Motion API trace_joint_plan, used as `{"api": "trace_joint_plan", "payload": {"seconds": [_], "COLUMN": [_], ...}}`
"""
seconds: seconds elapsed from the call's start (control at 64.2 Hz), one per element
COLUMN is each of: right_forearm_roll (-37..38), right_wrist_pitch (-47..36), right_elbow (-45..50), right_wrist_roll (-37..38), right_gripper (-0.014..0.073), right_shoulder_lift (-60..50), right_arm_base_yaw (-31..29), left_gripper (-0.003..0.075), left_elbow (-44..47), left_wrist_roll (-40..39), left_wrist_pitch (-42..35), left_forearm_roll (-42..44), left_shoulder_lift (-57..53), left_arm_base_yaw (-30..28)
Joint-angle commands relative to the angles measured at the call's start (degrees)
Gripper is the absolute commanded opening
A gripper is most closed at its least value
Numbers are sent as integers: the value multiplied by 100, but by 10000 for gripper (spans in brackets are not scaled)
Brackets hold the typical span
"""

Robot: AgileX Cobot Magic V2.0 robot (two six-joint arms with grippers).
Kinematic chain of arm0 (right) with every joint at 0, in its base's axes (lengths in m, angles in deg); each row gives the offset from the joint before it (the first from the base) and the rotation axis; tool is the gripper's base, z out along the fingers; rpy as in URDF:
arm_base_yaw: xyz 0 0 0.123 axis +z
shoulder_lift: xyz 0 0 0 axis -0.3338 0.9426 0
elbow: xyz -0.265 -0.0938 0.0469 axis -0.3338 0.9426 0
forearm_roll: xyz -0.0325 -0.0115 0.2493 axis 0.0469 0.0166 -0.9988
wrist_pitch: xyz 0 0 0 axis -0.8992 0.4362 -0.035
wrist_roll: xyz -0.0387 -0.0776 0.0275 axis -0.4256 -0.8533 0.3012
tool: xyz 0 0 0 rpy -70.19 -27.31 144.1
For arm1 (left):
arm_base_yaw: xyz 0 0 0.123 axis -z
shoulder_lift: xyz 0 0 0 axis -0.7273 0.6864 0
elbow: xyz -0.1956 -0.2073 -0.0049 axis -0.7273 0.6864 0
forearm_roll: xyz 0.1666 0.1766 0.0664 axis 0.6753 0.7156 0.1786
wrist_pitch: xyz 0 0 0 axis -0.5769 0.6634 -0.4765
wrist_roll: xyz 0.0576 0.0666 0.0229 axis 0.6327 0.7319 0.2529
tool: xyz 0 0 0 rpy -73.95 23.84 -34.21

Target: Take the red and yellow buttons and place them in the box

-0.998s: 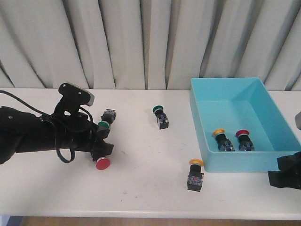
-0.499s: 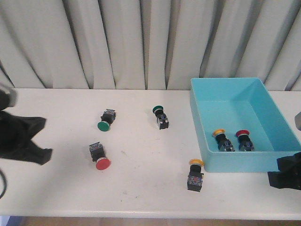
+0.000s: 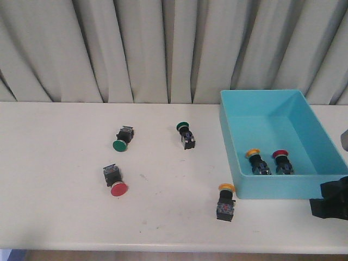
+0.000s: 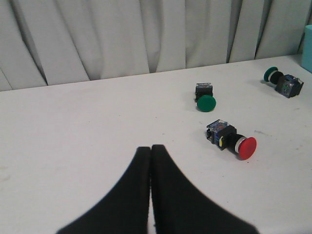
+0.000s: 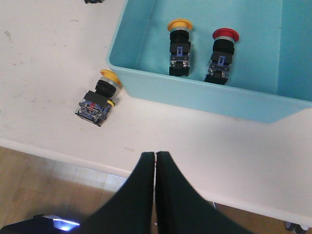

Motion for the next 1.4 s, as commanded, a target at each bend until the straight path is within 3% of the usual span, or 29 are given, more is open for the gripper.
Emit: {"api": "trace_joint_plan", "payload": {"seconds": [0.0, 0.452, 1.185, 1.263, 1.387], "right_forearm_roll": [-43, -43, -37, 358, 383], "right_wrist_pitch": [-222, -185, -193, -627, -1731], "right_elbow": [-154, -154, -154, -93, 404], "right_wrist_roll": [1, 1, -11, -178, -173], "right_gripper": [-8, -8, -6, -6, -6], "right_shoulder_lift": [-52, -52, -52, -311, -1465], "right_arm_base_yaw": [-13, -13, -13, -79, -355], "left_gripper": [-7, -7, -7, -7, -7], "left_elbow": [122, 624, 606, 606, 606], "left_wrist_roll": [-159, -154, -154, -154, -154], "left_wrist_pitch": [-454, -1133, -1124, -1124, -1124], "left_forearm_roll": [49, 60, 60, 60, 60], "left_shoulder_lift": [-302, -752, -738, -738, -738], "left_arm_base_yaw": [-18, -18, -18, -18, -18]}}
